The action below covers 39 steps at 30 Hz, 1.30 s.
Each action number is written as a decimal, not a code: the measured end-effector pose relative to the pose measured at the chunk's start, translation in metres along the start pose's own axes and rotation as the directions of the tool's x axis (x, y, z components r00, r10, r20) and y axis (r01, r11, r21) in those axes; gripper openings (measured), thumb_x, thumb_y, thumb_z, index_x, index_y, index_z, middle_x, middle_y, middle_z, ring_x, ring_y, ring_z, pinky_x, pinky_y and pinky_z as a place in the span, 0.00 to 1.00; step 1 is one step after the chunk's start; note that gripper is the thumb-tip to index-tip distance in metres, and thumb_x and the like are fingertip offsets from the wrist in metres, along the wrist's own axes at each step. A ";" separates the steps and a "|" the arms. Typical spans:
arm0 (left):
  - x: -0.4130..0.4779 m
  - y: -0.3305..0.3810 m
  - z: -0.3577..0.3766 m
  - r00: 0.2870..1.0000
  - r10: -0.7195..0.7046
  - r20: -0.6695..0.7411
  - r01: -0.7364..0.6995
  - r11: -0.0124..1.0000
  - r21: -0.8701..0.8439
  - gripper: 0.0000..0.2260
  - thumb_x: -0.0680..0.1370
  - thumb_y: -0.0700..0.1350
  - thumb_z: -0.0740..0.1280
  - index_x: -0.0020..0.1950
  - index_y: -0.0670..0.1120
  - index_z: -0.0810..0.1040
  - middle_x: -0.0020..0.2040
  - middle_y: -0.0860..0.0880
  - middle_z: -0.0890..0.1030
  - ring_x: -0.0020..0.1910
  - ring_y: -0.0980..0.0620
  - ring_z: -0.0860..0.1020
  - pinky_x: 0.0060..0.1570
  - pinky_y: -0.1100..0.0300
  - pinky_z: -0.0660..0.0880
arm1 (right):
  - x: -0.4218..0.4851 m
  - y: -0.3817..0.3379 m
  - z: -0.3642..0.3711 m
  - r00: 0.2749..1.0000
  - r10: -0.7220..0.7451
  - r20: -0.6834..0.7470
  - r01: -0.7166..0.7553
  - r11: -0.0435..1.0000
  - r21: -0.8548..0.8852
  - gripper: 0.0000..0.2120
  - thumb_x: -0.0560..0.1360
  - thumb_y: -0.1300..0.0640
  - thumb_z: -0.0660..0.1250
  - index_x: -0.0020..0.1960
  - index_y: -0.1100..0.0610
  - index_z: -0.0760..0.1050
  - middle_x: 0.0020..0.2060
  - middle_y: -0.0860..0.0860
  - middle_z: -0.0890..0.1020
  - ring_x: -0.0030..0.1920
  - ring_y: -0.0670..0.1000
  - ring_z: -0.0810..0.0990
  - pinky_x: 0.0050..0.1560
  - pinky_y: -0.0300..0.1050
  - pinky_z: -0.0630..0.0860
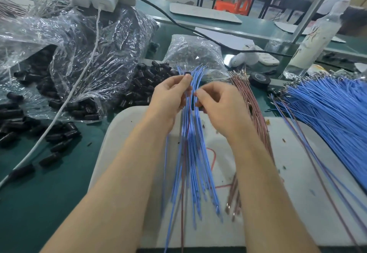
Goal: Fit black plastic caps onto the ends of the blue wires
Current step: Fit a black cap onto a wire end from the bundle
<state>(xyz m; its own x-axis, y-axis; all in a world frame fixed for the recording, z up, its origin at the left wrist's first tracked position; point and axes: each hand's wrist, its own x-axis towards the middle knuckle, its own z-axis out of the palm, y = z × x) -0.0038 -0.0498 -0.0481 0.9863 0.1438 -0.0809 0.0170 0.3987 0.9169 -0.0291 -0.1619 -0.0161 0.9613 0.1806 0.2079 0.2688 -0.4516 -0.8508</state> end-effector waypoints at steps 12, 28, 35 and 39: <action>-0.005 -0.003 0.004 0.983 0.164 0.081 -0.180 0.949 0.260 0.03 0.77 0.45 0.68 0.43 0.49 0.79 0.33 0.53 0.80 0.33 0.60 0.77 0.40 0.67 0.71 | 0.005 0.020 0.005 0.985 0.136 -0.104 -0.134 0.991 0.021 0.08 0.76 0.53 0.69 0.37 0.50 0.77 0.31 0.45 0.81 0.27 0.37 0.75 0.34 0.35 0.73; -0.005 -0.001 0.007 0.960 0.276 -0.033 -0.262 0.937 0.230 0.02 0.77 0.43 0.68 0.45 0.50 0.79 0.38 0.54 0.81 0.39 0.61 0.78 0.41 0.70 0.72 | 0.003 0.022 0.011 0.983 0.182 0.030 -0.181 0.983 -0.024 0.10 0.77 0.59 0.67 0.37 0.52 0.76 0.31 0.48 0.82 0.28 0.42 0.76 0.41 0.42 0.73; -0.004 -0.002 0.010 0.950 0.303 -0.079 -0.278 0.933 0.231 0.03 0.77 0.41 0.68 0.44 0.47 0.79 0.38 0.52 0.80 0.40 0.57 0.77 0.47 0.64 0.75 | 0.003 0.021 0.015 0.985 0.167 0.045 -0.161 0.981 -0.106 0.12 0.75 0.58 0.67 0.34 0.52 0.73 0.35 0.56 0.83 0.41 0.56 0.81 0.53 0.57 0.77; -0.004 -0.002 0.010 0.948 0.307 -0.089 -0.277 0.928 0.250 0.04 0.77 0.41 0.68 0.43 0.49 0.79 0.37 0.53 0.80 0.38 0.59 0.77 0.46 0.67 0.75 | 0.002 0.020 0.015 0.982 0.164 0.096 -0.149 0.978 -0.147 0.11 0.75 0.58 0.67 0.35 0.53 0.73 0.36 0.56 0.83 0.44 0.58 0.82 0.52 0.57 0.77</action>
<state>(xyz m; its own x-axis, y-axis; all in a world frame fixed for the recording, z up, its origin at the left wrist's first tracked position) -0.0066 -0.0601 -0.0460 0.9252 0.3394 0.1696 -0.2161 0.1040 0.9708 -0.0233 -0.1574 -0.0396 0.9823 0.1865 0.0181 0.1279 -0.5971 -0.7919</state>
